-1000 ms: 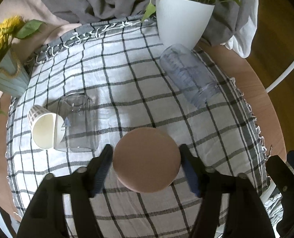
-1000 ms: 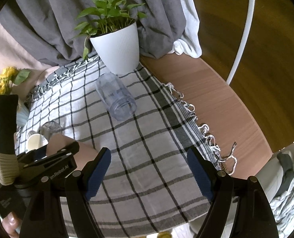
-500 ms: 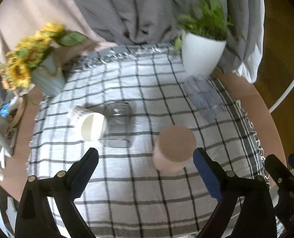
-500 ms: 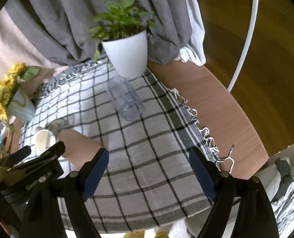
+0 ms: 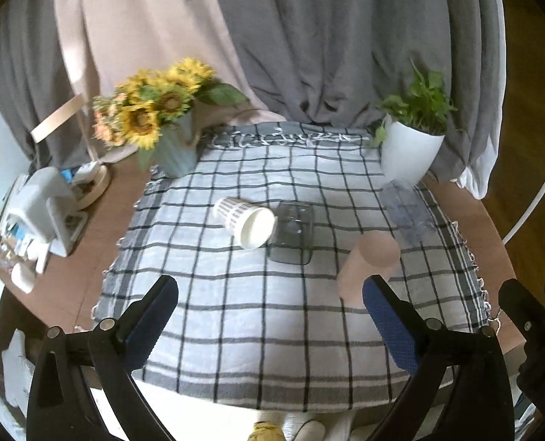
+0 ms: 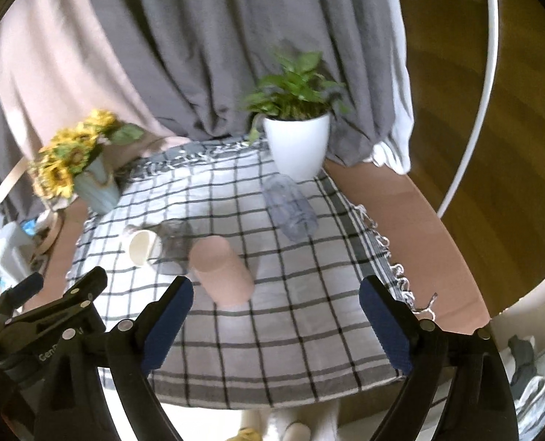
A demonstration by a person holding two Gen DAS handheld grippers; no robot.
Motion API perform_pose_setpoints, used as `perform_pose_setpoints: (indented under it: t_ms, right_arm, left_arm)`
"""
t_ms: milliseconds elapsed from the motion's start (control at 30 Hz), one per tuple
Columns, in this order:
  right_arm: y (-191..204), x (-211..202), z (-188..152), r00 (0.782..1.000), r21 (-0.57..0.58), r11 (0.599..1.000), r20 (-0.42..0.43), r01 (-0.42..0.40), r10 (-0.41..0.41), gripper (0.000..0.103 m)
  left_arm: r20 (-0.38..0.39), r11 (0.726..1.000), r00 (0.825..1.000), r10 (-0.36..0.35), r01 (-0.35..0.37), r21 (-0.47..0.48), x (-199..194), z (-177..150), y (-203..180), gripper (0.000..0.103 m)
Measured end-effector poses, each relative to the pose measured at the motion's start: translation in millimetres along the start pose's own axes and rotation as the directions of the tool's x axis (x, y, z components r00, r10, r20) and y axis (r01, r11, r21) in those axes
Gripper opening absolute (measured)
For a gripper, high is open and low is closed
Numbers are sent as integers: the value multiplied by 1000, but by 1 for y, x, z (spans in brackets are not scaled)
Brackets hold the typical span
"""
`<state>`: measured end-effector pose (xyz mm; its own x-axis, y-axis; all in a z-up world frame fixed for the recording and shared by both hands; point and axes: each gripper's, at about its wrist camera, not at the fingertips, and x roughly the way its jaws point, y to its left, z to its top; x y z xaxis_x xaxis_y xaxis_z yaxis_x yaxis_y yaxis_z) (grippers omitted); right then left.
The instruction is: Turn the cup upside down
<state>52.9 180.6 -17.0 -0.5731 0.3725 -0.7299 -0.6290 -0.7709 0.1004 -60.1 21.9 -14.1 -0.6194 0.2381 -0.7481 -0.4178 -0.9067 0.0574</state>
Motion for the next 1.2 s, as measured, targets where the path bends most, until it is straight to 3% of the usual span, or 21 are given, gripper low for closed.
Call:
perform_pose_setpoints:
  t_ms: [400, 1200]
  right_arm:
    - [21, -39, -16, 997, -73, 997, 78, -17, 23, 92]
    - [21, -48, -18, 995, -81, 996, 87, -34, 41, 92]
  left_arm:
    - [57, 999, 998, 25, -24, -24, -38, -18, 20, 102]
    - [74, 999, 997, 21, -17, -49, -50, -18, 22, 102]
